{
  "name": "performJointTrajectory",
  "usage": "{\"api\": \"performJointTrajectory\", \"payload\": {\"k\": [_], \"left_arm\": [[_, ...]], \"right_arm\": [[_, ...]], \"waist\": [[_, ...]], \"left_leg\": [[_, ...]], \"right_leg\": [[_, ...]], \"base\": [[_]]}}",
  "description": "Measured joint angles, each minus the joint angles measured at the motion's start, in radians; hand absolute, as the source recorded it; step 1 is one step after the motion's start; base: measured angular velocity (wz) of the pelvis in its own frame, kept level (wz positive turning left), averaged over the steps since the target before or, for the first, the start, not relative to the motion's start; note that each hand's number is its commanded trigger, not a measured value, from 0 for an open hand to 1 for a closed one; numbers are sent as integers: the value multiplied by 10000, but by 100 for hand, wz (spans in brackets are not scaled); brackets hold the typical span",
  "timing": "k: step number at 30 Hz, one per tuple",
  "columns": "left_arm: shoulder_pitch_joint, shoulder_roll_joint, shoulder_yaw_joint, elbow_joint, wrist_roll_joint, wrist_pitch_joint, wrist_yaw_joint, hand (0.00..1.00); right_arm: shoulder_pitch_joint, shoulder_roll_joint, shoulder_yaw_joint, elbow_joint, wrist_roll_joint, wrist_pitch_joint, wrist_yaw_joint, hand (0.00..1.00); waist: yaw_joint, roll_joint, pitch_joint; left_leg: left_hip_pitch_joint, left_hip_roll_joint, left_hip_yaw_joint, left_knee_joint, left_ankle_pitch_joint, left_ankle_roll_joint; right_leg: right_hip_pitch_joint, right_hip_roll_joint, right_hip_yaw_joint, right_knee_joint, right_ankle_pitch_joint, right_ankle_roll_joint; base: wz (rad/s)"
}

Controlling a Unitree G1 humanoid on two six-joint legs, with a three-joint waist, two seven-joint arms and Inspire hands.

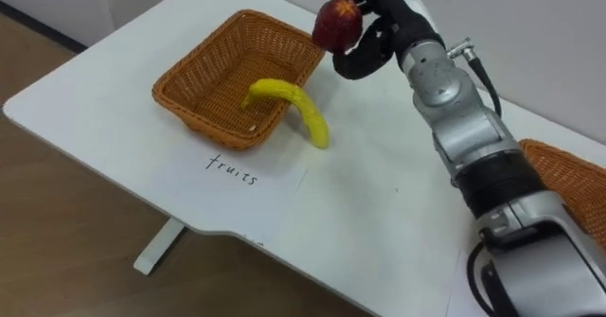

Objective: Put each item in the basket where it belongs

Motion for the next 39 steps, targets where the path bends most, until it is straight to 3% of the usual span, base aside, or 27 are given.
{"api": "performJointTrajectory", "payload": {"k": [9,13,16,18,24,30,33,34,35,36,37,39], "left_arm": [[389,-108,234,-17,148,198,-27,0],[404,-127,427,-15,280,280,-195,0],[366,-84,427,-10,308,339,-218,0],[348,-73,429,26,349,341,-221,0],[361,-73,464,17,482,366,-233,0],[321,-23,411,-82,467,427,-263,0],[311,11,343,-153,462,437,-259,0],[312,51,331,-191,461,426,-259,0],[314,88,288,-189,462,426,-260,0],[314,105,243,-190,462,426,-259,0],[312,121,152,-195,459,426,-262,0],[297,120,143,-234,433,425,-266,0]], "right_arm": [[171,6,0,-1131,79,100,116,100],[324,251,2,-1295,28,107,122,100],[401,258,12,-1281,30,177,110,100],[401,281,31,-1200,31,207,111,100],[401,407,102,-709,22,219,111,100],[407,430,1069,345,39,311,211,100],[404,454,1192,668,31,307,259,100],[404,458,1191,756,31,309,284,95],[404,458,1195,779,27,309,319,56],[404,458,1196,796,28,309,328,31],[402,458,1196,800,27,306,328,0],[399,458,1195,814,27,291,319,0]], "waist": [[79,-64,-13],[147,-122,18],[351,-250,88],[444,-315,131],[653,-368,125],[942,-466,109],[946,-529,162],[968,-580,183],[981,-616,189],[989,-628,194],[1001,-633,197],[1005,-631,198]], "left_leg": [[170,-2,-156,-9,4,-8],[159,-5,-235,-4,6,-13],[151,-15,-261,-10,3,-14],[142,-17,-279,-13,1,-15],[100,-44,-359,-24,0,-10],[110,-33,-368,-30,1,-13],[75,-36,-434,-13,1,-14],[54,-40,-477,-4,2,-15],[42,-53,-496,3,2,-16],[38,-89,-500,6,1,-16],[19,-117,-517,20,1,-15],[-24,-149,-562,57,0,-11]], "right_leg": [[216,16,-8,5,-22,36],[230,29,-9,5,-23,38],[232,21,-34,3,-31,50],[231,24,-32,2,-32,52],[220,6,-93,2,-40,65],[231,9,-270,12,-56,91],[231,9,-271,13,-58,95],[231,12,-274,13,-59,96],[231,14,-274,13,-59,96],[231,13,-275,13,-59,96],[230,8,-274,7,-60,97],[225,-7,-281,-4,-66,108]], "base": [[5],[4],[2],[0],[4],[2],[7],[10],[7],[4],[4],[7]]}}
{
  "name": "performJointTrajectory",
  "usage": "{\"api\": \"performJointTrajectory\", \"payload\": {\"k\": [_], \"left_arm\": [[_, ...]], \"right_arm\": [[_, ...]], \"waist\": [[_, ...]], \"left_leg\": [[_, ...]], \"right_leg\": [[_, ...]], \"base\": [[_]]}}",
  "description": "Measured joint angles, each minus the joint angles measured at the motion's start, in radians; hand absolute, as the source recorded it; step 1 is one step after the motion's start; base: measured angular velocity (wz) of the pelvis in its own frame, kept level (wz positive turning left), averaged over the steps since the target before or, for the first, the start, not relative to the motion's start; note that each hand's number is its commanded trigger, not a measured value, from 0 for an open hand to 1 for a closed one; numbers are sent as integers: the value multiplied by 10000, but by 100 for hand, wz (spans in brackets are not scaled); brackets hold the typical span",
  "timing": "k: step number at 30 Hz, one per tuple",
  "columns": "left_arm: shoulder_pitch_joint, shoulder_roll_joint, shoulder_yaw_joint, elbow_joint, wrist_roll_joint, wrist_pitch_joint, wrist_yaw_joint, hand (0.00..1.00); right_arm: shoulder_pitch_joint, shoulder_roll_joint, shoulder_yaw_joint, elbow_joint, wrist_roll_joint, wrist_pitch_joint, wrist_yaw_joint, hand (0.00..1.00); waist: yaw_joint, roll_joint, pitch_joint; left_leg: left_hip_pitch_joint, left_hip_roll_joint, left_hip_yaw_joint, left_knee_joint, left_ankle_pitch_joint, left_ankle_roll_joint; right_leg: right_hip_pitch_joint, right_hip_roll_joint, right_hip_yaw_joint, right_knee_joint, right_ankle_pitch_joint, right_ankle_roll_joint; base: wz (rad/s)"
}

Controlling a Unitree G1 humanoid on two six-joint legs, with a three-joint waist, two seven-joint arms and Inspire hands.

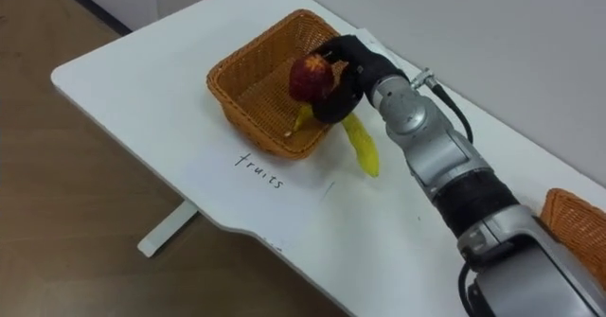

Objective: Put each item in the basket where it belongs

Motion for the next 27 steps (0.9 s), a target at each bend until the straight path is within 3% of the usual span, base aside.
{"api": "performJointTrajectory", "payload": {"k": [6,13,27], "left_arm": [[-10,50,-57,-170,-16,-42,9,0],[-15,205,-178,-165,-15,-40,25,0],[-10,195,-166,-158,66,-33,-145,0]], "right_arm": [[-5,-2,-1,296,1,-85,33,0],[-44,-2,-3,291,4,-216,23,0],[-45,-3,-17,251,-381,-317,202,0]], "waist": [[76,57,43],[96,66,49],[98,81,56]], "left_leg": [[-182,-21,-57,154,-27,21],[-208,-27,-32,150,-25,21],[-168,-15,-29,148,-25,22]], "right_leg": [[-70,-32,-49,-27,-5,8],[-74,-23,-1,-122,-4,7],[-27,-11,31,-147,-4,7]], "base": [[3],[-1],[0]]}}
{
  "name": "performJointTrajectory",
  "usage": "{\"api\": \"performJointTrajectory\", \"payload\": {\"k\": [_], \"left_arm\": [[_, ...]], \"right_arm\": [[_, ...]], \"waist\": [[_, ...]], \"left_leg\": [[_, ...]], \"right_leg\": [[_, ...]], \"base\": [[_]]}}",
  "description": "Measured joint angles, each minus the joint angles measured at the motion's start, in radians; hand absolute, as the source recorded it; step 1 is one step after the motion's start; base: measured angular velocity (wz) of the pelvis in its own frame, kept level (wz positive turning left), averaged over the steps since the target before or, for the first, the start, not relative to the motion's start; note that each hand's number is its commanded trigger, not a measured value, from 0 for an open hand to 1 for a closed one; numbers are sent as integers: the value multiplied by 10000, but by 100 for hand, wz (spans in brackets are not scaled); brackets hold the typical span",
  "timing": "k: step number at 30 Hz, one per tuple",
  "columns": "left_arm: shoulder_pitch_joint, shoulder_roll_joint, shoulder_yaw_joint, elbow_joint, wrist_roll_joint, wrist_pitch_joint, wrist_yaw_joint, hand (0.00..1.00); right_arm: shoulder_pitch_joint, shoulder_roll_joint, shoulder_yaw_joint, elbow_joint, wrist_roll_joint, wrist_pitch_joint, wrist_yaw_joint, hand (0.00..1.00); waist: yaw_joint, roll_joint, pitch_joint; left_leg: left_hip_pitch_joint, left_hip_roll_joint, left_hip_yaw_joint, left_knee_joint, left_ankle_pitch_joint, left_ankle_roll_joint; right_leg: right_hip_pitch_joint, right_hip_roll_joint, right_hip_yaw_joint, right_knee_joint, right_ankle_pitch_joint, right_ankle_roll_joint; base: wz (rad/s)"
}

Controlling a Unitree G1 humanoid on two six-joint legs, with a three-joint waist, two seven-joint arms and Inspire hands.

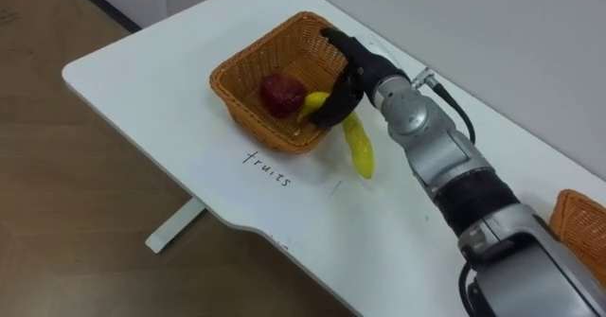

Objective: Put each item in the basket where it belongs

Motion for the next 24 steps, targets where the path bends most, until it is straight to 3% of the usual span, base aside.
{"api": "performJointTrajectory", "payload": {"k": [15,24], "left_arm": [[80,-69,54,12,177,-7,-6,0],[105,-202,181,134,172,-58,6,0]], "right_arm": [[20,-8,-407,-135,-61,-181,-2,0],[95,-8,-479,-567,-394,-198,-9,0]], "waist": [[-1,66,-32],[-261,74,-47]], "left_leg": [[161,15,158,-54,3,5],[171,14,229,-71,4,6]], "right_leg": [[44,-5,178,25,0,0],[47,7,213,19,0,0]], "base": [[-3],[0]]}}
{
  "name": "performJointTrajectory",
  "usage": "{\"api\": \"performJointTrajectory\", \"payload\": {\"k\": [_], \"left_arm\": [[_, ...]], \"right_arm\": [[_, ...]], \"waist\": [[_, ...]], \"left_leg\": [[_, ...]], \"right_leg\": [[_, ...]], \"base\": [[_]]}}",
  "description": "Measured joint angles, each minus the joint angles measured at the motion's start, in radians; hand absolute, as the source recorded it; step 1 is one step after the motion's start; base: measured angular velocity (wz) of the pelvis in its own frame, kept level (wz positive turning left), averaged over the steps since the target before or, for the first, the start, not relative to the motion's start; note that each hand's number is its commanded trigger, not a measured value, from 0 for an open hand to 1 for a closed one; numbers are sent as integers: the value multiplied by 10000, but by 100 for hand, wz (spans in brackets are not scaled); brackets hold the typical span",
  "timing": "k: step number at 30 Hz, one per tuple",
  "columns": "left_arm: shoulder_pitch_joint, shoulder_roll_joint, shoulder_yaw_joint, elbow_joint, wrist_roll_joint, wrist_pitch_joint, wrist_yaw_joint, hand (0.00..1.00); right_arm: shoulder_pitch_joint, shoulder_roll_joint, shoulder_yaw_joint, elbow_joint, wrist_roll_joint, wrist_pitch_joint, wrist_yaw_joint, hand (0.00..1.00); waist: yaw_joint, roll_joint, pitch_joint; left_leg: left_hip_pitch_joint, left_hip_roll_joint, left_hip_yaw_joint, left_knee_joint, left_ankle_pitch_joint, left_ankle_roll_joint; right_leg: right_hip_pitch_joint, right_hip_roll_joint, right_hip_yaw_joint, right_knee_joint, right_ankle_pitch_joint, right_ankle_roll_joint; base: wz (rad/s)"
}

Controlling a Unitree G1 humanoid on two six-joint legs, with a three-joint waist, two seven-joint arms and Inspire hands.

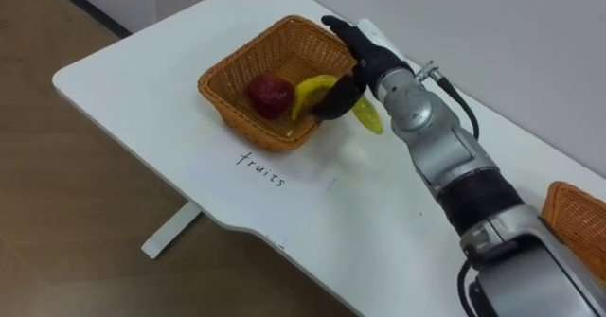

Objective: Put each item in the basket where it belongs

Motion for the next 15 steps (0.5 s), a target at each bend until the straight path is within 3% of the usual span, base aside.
{"api": "performJointTrajectory", "payload": {"k": [5,9,11,15], "left_arm": [[-7,5,29,164,1,-13,-5,0],[-34,-18,27,304,-1,3,12,0],[-30,-28,31,364,1,11,31,0],[26,-56,34,274,-4,10,48,0]], "right_arm": [[64,0,-298,-643,37,-4,-163,0],[85,0,-366,-732,39,-3,-559,0],[141,-2,-381,-846,32,-1,-644,0],[146,-49,-382,-1297,81,-5,-695,0]], "waist": [[-230,23,-25],[-259,164,-73],[-310,246,-133],[-469,287,-145]], "left_leg": [[6,1,5,-5,0,1],[130,5,15,-30,0,3],[182,12,-6,-65,0,5],[220,6,31,-63,13,2]], "right_leg": [[9,-1,1,-2,0,0],[106,-12,24,-6,0,0],[139,-18,31,-1,-1,2],[165,-12,37,1,0,1]], "base": [[0],[-1],[0],[0]]}}
